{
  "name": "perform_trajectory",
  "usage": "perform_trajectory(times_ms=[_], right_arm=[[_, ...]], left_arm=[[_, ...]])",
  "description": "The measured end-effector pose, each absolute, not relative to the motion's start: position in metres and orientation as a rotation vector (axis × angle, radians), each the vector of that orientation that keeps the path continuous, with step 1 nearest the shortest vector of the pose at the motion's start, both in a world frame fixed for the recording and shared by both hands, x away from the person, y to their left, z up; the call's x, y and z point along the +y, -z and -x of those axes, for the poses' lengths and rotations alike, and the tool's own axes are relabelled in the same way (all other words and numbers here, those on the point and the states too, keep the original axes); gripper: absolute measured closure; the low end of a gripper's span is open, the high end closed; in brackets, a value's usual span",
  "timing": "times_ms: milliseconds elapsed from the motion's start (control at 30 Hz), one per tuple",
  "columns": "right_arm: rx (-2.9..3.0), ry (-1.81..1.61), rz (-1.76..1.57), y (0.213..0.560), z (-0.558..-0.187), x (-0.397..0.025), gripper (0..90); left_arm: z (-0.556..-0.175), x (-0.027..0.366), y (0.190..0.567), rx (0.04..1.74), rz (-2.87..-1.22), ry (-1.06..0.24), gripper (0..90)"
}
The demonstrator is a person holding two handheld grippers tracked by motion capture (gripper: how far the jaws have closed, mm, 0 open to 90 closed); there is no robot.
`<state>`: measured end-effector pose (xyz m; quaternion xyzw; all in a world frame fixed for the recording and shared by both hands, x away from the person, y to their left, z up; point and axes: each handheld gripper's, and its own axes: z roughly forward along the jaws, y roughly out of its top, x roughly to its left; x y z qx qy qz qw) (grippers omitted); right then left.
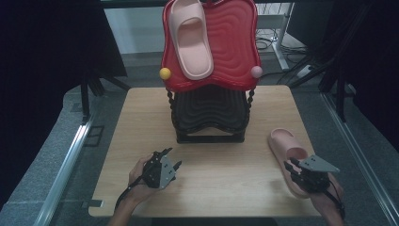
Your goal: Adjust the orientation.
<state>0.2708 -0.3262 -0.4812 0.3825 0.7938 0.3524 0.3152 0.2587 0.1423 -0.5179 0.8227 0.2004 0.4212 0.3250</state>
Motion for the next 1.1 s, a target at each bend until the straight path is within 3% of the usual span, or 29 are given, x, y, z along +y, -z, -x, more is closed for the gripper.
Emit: perform_trajectory(times_ms=[467,1100], right_arm=[[1.976,-0.717,-0.862,0.488,-0.294,-0.354,64.4],[1.919,-0.451,-0.633,0.513,-0.323,-0.341,63.8]], left_arm=[[-0.261,0.141,0.519,0.532,-2.167,-1.089,41.3],[-0.263,0.145,0.518,0.547,-2.159,-1.076,41.2]])
